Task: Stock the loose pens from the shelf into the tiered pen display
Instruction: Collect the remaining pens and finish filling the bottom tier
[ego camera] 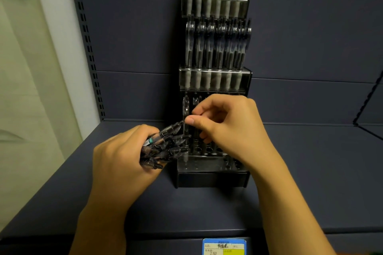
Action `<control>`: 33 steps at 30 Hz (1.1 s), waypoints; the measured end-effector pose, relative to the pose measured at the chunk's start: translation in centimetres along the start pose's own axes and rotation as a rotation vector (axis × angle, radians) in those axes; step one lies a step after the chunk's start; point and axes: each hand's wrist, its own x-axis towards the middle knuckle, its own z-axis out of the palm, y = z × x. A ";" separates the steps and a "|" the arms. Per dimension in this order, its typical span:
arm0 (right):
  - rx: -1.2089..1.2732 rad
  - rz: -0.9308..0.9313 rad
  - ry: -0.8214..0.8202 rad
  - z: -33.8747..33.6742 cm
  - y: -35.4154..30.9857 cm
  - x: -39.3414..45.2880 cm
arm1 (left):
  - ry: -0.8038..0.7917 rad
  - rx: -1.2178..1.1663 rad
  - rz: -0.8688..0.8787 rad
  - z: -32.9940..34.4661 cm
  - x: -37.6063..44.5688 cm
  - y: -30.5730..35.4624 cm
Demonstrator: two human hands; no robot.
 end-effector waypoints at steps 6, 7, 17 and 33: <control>0.052 -0.250 -0.298 -0.6 -0.5 -0.5 | -0.008 -0.032 0.014 0.0 0.0 0.1; 0.065 -0.262 -0.319 -0.5 -0.4 -0.5 | -0.017 -0.049 0.016 0.1 -0.1 0.1; 0.389 -0.171 -0.306 0.7 0.1 -0.4 | -0.016 -0.121 -0.009 -0.1 -0.1 0.1; 1.052 0.029 0.137 -3.7 -0.6 0.3 | 0.017 -0.074 -0.031 -0.1 -0.1 -0.1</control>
